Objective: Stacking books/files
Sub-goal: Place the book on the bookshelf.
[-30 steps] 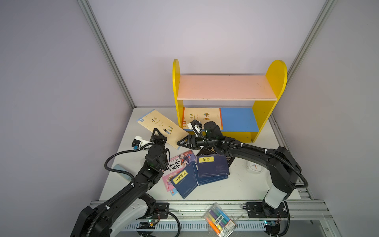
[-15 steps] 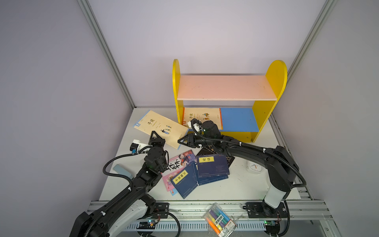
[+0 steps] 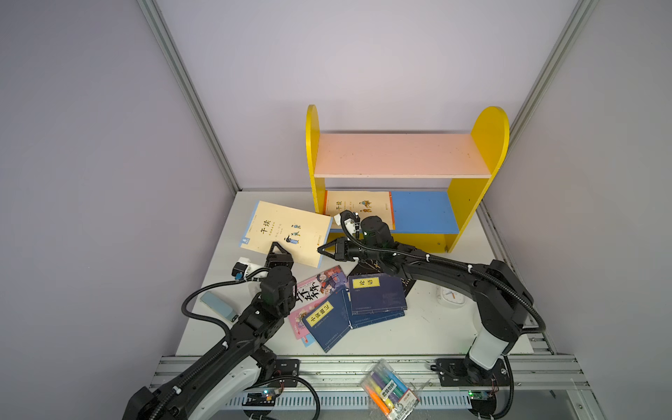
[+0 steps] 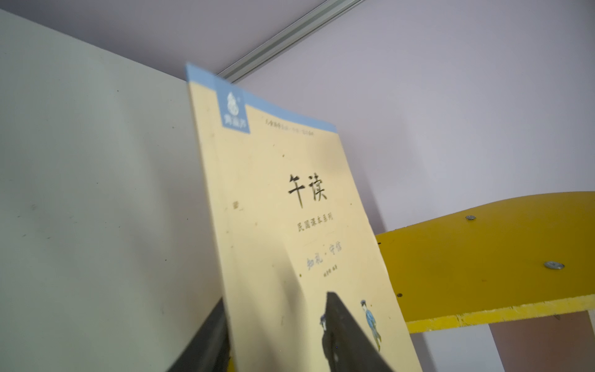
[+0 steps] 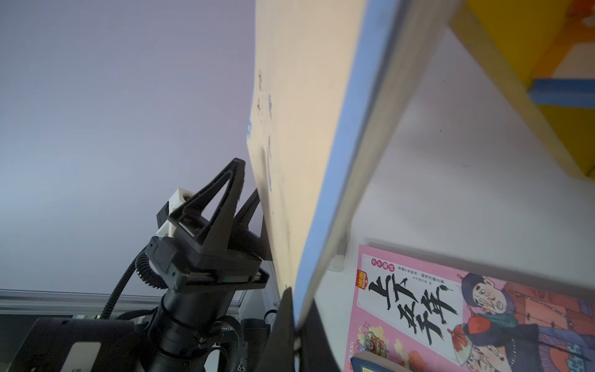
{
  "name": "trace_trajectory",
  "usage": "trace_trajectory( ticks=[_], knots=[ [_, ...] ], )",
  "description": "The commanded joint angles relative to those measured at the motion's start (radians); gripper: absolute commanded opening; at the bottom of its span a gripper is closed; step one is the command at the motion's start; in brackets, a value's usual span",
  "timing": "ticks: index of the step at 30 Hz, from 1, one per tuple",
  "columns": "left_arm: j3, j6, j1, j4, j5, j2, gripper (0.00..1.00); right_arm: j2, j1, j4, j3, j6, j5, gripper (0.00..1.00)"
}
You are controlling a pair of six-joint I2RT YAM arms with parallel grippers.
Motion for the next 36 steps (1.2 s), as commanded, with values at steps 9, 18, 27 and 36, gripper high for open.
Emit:
trace_trajectory(
  ticks=[9,18,27,36],
  knots=[
    [0.035,0.171,0.025,-0.298,0.007,-0.18,0.98,-0.197,-0.08,-0.146,-0.143,-0.379,-0.076,0.0],
    [0.072,0.299,0.056,-0.476,0.075,-0.261,0.98,-0.436,-0.201,-0.431,-0.212,-0.589,-0.114,0.0],
    [0.112,0.43,0.064,-0.482,0.181,-0.203,0.98,-0.59,-0.295,-0.695,-0.224,-0.686,-0.102,0.0],
    [0.21,0.615,0.076,-0.462,0.389,-0.064,0.98,-0.714,-0.433,-0.736,-0.253,-0.632,-0.072,0.0]
  ],
)
